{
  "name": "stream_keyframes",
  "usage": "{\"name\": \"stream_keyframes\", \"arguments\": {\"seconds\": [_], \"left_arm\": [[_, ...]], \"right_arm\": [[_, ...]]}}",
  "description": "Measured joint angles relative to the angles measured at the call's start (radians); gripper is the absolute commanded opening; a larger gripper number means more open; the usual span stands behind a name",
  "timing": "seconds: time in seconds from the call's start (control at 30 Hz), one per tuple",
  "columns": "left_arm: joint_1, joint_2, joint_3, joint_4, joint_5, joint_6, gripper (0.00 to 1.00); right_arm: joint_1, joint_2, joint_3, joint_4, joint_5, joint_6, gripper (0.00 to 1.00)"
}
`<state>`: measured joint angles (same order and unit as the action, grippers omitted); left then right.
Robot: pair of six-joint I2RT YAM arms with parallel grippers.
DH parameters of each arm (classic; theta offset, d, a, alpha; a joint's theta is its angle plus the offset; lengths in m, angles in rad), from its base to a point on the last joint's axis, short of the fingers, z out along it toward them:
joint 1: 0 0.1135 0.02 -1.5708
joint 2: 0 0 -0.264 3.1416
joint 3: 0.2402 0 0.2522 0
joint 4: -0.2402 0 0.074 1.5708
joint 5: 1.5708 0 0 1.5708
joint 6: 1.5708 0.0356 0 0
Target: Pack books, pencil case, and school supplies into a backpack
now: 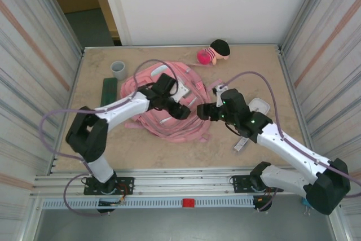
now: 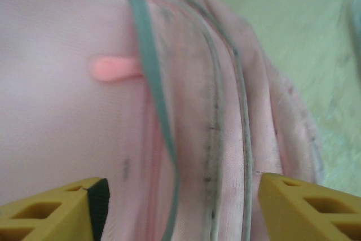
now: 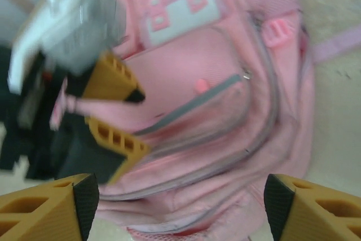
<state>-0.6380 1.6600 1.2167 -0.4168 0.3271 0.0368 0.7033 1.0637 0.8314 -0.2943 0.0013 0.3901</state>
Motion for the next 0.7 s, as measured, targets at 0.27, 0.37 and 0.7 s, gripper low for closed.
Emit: {"name": "stream_keyframes", "arguments": {"seconds": [0.27,0.37,0.7], "left_arm": [[0.274,-0.338,-0.071,0.058,0.05,-0.194,0.77],[0.359,-0.426,-0.167,0.066,0.068,-0.254,0.77],[0.534,-0.605,-0.443,0.056,0.135,-0.403,0.77]], "right_arm": [[0.243,0.226,0.219,-0.136,-0.04,-0.555,0.81],[0.312,0.327,0.225,-0.168,-0.04,-0.749,0.81],[0.317,0.57,0.212,-0.052,0.031,-1.054,0.8]]}}
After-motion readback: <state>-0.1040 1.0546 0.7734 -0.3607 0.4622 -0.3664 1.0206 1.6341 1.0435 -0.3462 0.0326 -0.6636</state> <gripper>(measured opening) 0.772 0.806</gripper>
